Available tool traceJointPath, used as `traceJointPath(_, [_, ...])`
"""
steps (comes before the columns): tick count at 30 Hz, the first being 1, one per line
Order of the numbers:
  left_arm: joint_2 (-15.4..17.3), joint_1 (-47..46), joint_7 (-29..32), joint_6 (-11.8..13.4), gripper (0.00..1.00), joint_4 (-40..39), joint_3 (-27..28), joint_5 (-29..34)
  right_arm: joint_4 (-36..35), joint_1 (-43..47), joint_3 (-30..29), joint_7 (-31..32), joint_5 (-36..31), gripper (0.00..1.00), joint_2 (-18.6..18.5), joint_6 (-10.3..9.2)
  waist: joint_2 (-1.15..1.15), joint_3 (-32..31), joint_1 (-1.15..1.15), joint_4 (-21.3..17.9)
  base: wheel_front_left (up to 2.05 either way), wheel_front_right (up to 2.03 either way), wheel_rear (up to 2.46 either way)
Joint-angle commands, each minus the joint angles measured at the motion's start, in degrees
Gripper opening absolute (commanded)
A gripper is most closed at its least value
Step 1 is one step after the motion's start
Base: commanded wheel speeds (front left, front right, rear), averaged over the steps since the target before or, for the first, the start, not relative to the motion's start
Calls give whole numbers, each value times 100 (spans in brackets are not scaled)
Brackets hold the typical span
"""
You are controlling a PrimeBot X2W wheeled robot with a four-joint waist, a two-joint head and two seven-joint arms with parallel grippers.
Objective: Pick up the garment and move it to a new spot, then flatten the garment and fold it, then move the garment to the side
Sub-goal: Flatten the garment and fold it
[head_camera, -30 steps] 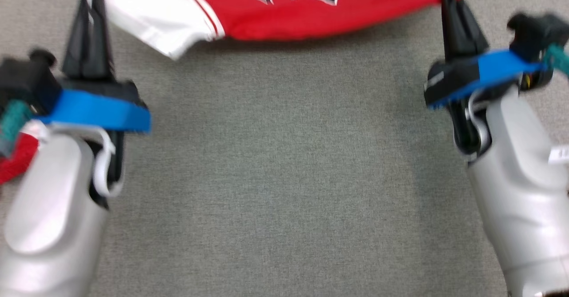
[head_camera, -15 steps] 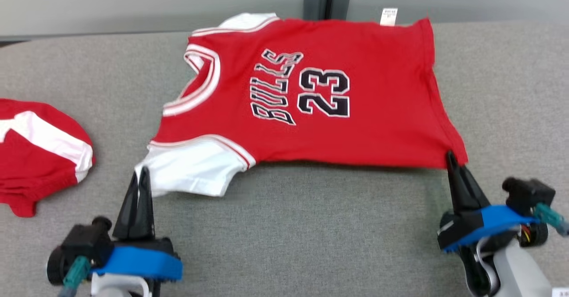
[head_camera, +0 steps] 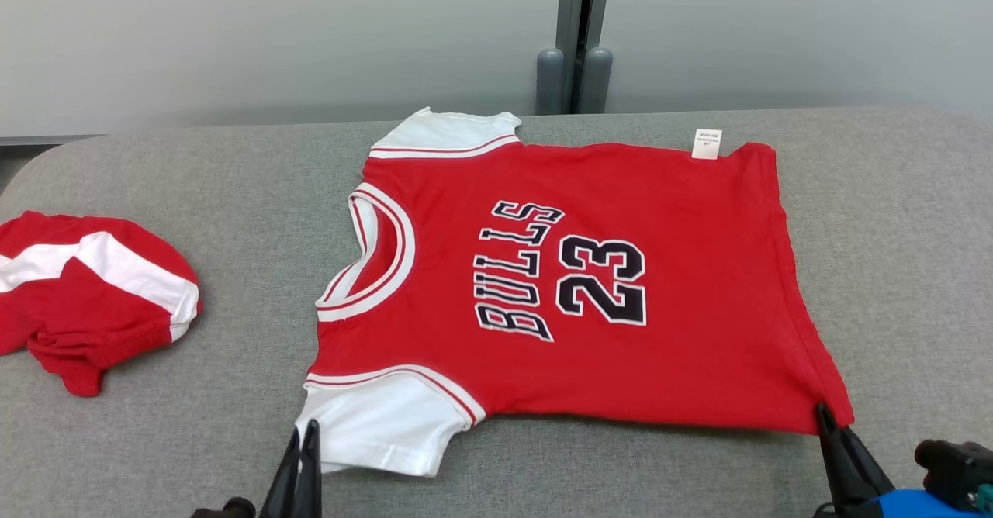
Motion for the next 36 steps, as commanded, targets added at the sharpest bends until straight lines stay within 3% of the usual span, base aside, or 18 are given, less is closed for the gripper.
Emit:
traceJointPath(1, [21, 22, 18, 38, 0, -47, -13, 4, -77, 92, -25, 38, -3, 0, 34, 1, 0, 4, 2, 2, 0, 0, 0])
traceJointPath(7, [96, -27, 96, 41, 0, -180, -33, 42, -454, 287, -133, 314, -58, 0, 144, 1, 0, 89, 2, -11, 0, 0, 0])
traceJointPath(17, [214, -363, 196, -11, 0, -222, -62, 98, -479, 6, -82, 428, -79, 0, 185, 1, 0, 209, 2, -113, 0, 0, 0])
traceJointPath(36, [606, -1488, 333, -425, 0, 175, -111, 269, -346, -617, 35, 789, 63, 0, 192, 1, 0, 559, 2, -269, 0, 0, 0])
